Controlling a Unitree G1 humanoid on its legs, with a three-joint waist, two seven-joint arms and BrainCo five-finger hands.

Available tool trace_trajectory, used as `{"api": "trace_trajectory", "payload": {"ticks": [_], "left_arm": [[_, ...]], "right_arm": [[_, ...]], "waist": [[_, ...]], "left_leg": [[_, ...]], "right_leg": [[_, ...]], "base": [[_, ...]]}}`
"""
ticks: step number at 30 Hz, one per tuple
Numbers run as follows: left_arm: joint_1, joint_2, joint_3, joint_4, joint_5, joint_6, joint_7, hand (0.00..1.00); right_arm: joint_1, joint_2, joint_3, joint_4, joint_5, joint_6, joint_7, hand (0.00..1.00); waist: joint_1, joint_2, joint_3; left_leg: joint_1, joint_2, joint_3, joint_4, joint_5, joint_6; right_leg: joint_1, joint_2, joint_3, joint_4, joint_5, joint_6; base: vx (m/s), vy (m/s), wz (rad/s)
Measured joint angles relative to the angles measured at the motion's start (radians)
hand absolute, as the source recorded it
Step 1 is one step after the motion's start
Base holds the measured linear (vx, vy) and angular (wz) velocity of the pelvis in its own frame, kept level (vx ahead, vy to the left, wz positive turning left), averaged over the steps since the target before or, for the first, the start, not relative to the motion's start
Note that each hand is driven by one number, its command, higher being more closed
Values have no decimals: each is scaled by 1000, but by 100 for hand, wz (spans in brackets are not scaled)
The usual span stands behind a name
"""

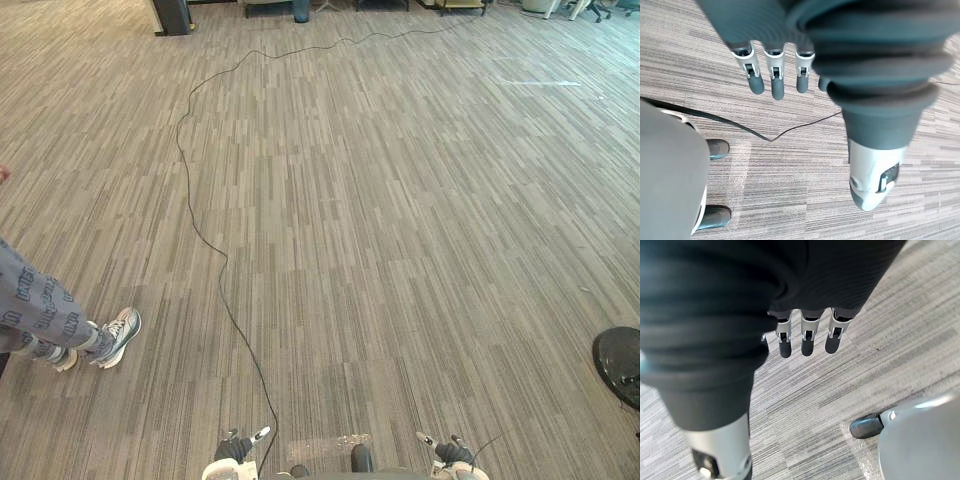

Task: Pick up cushions and gather them together orderly.

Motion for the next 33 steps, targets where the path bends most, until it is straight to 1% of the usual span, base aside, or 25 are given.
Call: {"api": "trace_trajectory", "payload": {"ticks": [4,10,15,29,33], "left_arm": [[0,-1,-1,0,2,0,0,0],[0,-1,-3,3,3,0,0,0],[-6,2,-22,20,2,0,0,0],[-9,11,-22,21,2,1,0,0],[-15,13,-22,22,2,3,0,0]], "right_arm": [[-12,0,-26,38,18,2,1,0],[-13,1,-27,38,25,1,1,0],[-12,0,-27,42,37,0,0,0],[-19,-2,-27,62,56,-2,-1,0],[-26,-2,-28,72,56,-3,-1,0]], "waist": [[3,-3,-10],[4,-3,-11],[3,-4,-10],[2,-11,-9],[2,-17,-6]], "left_leg": [[3,-2,-15,-8,3,0],[3,-4,-18,-10,10,0],[16,-8,-29,-45,37,0],[18,-11,-29,-56,39,1],[19,-12,-29,-57,39,1]], "right_leg": [[5,-1,-20,0,-1,1],[4,-3,-25,0,-1,1],[4,-3,-37,0,-1,1],[2,-4,-38,-2,-1,1],[1,-4,-38,-2,-1,1]], "base": [[-9,-19,9],[-36,-26,1],[-60,-43,6],[-18,-13,0],[-6,-8,0]]}}
